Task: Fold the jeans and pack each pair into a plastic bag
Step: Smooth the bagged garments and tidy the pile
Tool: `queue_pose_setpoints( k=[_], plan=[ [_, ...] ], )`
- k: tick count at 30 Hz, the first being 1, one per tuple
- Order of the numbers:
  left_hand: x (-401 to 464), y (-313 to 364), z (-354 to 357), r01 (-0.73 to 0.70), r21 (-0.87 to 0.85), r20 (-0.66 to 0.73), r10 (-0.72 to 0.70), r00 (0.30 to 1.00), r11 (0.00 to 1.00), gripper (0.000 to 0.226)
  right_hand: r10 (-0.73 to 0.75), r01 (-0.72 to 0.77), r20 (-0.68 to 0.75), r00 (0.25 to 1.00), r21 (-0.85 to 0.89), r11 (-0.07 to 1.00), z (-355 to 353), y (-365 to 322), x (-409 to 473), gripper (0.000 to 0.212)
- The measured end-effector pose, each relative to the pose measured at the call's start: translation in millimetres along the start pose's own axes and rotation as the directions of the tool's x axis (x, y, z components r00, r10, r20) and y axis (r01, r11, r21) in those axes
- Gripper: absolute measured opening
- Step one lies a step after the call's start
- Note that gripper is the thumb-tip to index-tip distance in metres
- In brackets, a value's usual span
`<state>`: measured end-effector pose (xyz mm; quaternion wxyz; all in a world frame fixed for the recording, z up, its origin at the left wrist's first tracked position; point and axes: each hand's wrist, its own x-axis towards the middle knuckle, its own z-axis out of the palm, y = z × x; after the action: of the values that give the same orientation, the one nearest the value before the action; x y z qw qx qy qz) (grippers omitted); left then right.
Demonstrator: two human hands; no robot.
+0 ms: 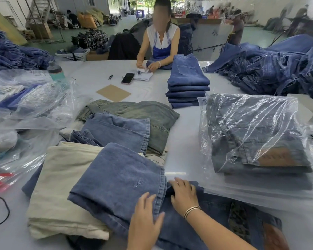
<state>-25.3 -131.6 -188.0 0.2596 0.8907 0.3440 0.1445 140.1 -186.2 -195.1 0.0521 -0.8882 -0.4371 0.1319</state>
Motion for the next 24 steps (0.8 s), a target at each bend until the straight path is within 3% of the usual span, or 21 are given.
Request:
queue_pose_setpoints(
  k=[1, 3, 6, 9, 10, 12, 14, 15, 16, 17, 18, 19, 20, 21, 23, 24],
  plan=[
    [1, 2, 12, 0.103, 0.131, 0.086, -0.115, 0.990, 0.986, 0.082, -0.004, 0.006, 0.071, 0.997, -0.030, 1.000, 3, -1, 0, 0.044],
    [9, 1, 25, 0.196, 0.309, 0.093, -0.234, 0.968, 0.931, 0.105, -0.013, 0.025, 0.143, 0.990, -0.083, 0.996, 9, 0, -1, 0.044],
    [23, -4, 21, 0.161, 0.413, 0.037, -0.193, 0.980, 0.896, 0.090, -0.035, 0.056, 0.165, 0.986, -0.127, 0.990, 11, 5, -1, 0.044],
    [37, -11, 2, 0.007, 0.376, 0.018, -0.015, 1.000, 0.927, 0.070, -0.011, 0.032, 0.186, 0.982, -0.108, 0.994, 6, 4, 6, 0.041],
    [39, -17, -6, 0.006, 0.334, 0.068, -0.031, 0.997, 0.943, 0.059, 0.008, 0.010, 0.194, 0.981, -0.091, 0.996, 3, 2, 8, 0.040],
    [41, -34, -16, 0.149, 0.174, 0.090, -0.166, 0.982, 0.973, 0.037, 0.032, -0.016, 0.207, 0.978, -0.080, 0.997, 0, -2, 11, 0.040],
    [44, -39, -27, 0.349, -0.141, 0.132, -0.332, 0.934, 0.926, 0.027, 0.046, -0.028, 0.210, 0.977, -0.090, 0.996, 1, -5, 13, 0.042],
    [47, -39, -36, 0.411, -0.379, 0.204, -0.358, 0.911, 0.829, 0.024, 0.050, -0.032, 0.202, 0.978, -0.092, 0.995, 2, -7, 14, 0.043],
    [52, -36, -47, 0.447, -0.644, 0.326, -0.306, 0.895, 0.622, 0.027, 0.052, -0.034, 0.201, 0.978, -0.092, 0.995, 2, -7, 15, 0.043],
    [55, -37, -56, 0.457, -0.840, 0.435, -0.138, 0.890, 0.293, 0.033, 0.051, -0.033, 0.204, 0.978, -0.092, 0.995, 1, -8, 15, 0.043],
    [55, -41, -67, 0.483, -0.876, 0.481, -0.089, 0.872, -0.002, 0.035, 0.048, -0.028, 0.216, 0.975, -0.099, 0.995, -1, -8, 16, 0.042],
    [56, -49, -74, 0.490, -0.847, 0.528, -0.218, 0.821, -0.206, 0.028, 0.037, -0.013, 0.222, 0.974, -0.108, 0.994, -1, -8, 18, 0.042],
    [58, -60, -81, 0.458, -0.846, 0.528, -0.314, 0.789, -0.271, 0.012, 0.026, 0.002, 0.230, 0.973, -0.121, 0.993, -2, -7, 20, 0.041],
    [57, -71, -90, 0.420, -0.887, 0.460, -0.461, 0.759, -0.194, 0.011, 0.020, 0.010, 0.232, 0.973, -0.129, 0.992, -4, -7, 20, 0.041],
    [59, -90, -107, 0.243, -0.966, 0.252, -0.563, 0.787, -0.093, 0.012, 0.031, 0.002, 0.236, 0.971, -0.135, 0.991, -4, -7, 23, 0.046],
    [61, -96, -119, 0.155, -0.986, 0.164, -0.584, 0.795, -0.066, 0.024, 0.049, -0.013, 0.247, 0.968, -0.146, 0.989, -4, -7, 25, 0.049]
  ],
)
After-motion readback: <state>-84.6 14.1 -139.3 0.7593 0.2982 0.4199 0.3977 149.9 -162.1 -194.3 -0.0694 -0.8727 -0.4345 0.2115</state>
